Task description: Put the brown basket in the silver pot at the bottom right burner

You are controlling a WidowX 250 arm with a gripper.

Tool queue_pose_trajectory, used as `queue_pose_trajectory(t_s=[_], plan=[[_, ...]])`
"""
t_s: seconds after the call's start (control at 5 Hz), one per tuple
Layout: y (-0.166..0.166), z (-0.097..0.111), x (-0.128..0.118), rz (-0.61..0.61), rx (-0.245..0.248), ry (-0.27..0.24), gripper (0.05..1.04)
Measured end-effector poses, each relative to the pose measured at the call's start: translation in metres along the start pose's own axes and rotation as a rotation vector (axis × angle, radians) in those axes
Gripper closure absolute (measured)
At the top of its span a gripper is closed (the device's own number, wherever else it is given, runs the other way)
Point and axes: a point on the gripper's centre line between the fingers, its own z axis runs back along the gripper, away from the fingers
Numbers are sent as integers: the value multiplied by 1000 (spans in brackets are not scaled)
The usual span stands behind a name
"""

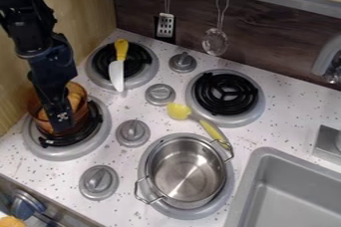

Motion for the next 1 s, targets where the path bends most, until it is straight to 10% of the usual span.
queue_pose_trajectory(t_s=[1.0], plan=[[-4,-53,4,-36,-65,-102,114]])
